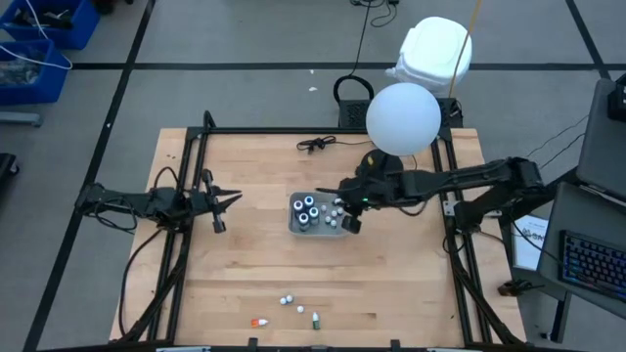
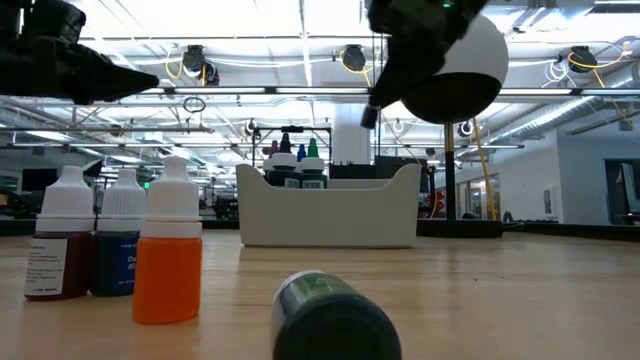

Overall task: Pick & Place food coloring
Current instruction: Put the small violet food coloring bottle into the gray bin

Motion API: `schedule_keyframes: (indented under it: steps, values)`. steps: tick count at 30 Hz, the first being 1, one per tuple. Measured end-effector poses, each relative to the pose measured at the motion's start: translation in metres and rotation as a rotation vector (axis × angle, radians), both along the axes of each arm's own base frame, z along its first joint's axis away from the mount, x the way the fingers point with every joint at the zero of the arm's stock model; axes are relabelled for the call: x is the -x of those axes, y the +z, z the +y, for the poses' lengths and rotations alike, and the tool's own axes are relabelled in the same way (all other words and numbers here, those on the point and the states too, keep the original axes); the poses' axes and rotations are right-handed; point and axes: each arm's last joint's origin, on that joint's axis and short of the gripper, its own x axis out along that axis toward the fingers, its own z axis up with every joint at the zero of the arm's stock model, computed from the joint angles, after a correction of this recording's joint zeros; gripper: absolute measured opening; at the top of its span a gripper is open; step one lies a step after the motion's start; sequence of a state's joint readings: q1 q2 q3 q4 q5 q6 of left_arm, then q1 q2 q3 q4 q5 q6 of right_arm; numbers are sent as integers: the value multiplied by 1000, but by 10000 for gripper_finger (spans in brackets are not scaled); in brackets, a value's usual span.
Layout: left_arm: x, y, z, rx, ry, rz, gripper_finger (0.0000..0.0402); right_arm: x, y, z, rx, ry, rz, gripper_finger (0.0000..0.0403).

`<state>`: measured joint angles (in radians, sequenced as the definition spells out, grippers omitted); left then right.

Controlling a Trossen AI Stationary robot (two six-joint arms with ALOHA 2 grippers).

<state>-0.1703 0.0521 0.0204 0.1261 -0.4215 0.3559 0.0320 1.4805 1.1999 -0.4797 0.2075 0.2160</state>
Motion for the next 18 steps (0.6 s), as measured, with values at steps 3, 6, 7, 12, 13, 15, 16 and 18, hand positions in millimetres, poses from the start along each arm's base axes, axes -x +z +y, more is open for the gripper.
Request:
schedule_keyframes:
  steps: [3,6,7,12,13,15,16,18]
  values:
    - [0,1,0,-40,3,5,49,-22,2,4,15,24,94,47]
    - [0,1,0,-42,4,5,49,-38,1,7,25,37,232,47]
    - [0,1,0,-42,3,5,49,-42,0,8,28,38,273,47]
    - [0,1,0,-41,4,4,49,-53,-9,7,56,35,336,46]
    - [0,1,0,-41,3,5,49,-53,-10,7,58,36,344,46]
    - [0,1,0,-34,3,4,49,-52,-11,7,58,34,362,46]
    - [0,0,0,-29,2,7,49,-51,-12,8,53,27,363,46]
    - [0,-1,0,-28,2,18,49,-51,-13,9,42,9,361,46]
